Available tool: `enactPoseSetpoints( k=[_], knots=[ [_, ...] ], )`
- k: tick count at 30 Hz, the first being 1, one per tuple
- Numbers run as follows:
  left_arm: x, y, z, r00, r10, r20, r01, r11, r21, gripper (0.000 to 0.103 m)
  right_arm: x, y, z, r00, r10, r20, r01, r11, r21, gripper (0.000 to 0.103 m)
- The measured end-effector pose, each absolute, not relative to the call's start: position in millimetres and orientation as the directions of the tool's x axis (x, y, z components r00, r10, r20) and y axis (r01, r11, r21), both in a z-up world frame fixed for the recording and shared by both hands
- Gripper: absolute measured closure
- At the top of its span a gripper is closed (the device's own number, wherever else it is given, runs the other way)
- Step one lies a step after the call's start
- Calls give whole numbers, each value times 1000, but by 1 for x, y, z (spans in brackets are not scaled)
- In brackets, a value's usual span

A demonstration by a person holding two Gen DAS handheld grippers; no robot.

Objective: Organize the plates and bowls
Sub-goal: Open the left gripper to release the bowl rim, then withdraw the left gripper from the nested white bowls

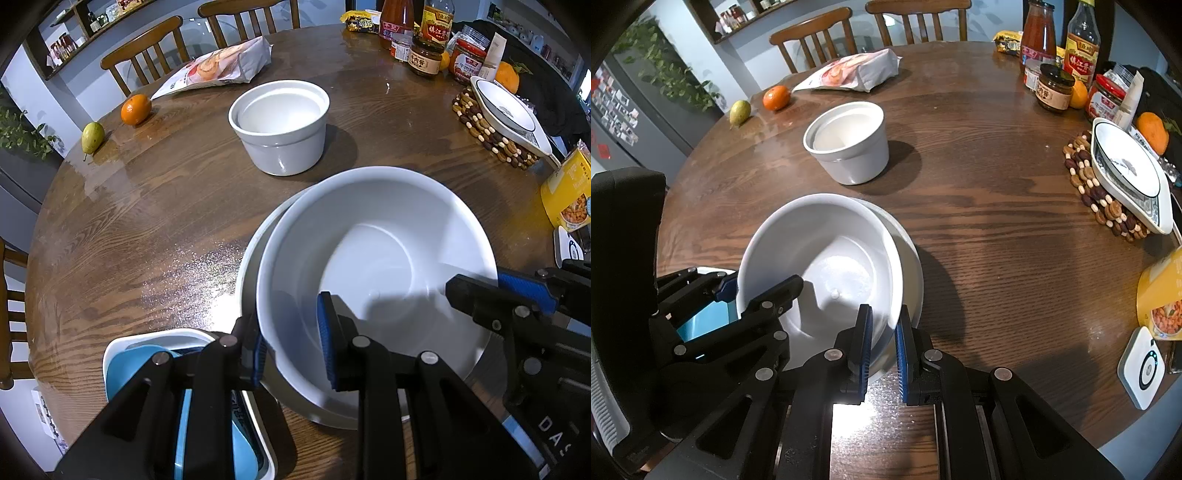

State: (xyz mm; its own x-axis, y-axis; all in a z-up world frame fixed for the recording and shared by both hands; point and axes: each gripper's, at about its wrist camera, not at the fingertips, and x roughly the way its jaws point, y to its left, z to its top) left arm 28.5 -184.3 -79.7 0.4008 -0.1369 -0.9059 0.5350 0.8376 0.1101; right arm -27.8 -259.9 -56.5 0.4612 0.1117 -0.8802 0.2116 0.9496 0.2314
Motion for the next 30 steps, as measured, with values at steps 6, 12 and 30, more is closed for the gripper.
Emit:
enactPoseSetpoints(
  k=[6,12,30],
  knots=[
    [30,-181,-79,396,-145,-907,531,842,97,79,-27,-259,-56,457,108,-883,215,949,228,92],
    [28,-181,-73,409,-149,-900,534,839,104,73,-28,-260,-53,473,112,-874,217,946,239,83],
    [25,-161,-49,461,-172,-871,482,872,83,33,-45,-272,-37,543,105,-833,251,926,280,63]
  ],
)
